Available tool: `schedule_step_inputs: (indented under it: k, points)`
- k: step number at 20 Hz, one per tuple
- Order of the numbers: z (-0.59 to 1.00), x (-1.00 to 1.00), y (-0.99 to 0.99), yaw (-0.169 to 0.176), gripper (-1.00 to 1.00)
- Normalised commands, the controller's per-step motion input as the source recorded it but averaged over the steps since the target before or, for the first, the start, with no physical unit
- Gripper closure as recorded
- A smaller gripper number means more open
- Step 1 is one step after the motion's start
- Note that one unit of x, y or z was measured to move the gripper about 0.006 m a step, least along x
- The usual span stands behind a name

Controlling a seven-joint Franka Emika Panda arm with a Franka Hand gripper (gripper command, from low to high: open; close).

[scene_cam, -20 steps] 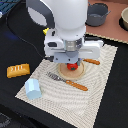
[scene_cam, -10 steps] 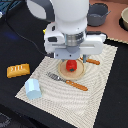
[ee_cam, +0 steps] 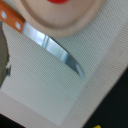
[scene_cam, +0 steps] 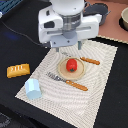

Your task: Interact with the objects in diverse but meaningful ways.

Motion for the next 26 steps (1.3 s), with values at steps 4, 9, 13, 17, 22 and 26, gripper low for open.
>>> schedule_step_inputs:
  k: [4, 9, 13, 17, 22, 26]
  points:
    - [-0.04, -1.0, 0.0, 0.057, -1.0]
    - [-0.05, -1.0, 0.0, 0.054, -1.0]
    - [-0.07, -1.0, -0.01, 0.046, -1.0]
    - [0.0, -0.88, -0.13, 0.077, -1.0]
    - [-0.09, -0.63, -0.02, 0.19, -1.0]
    - [-0.11, -0.51, 0.0, 0.229, -1.0]
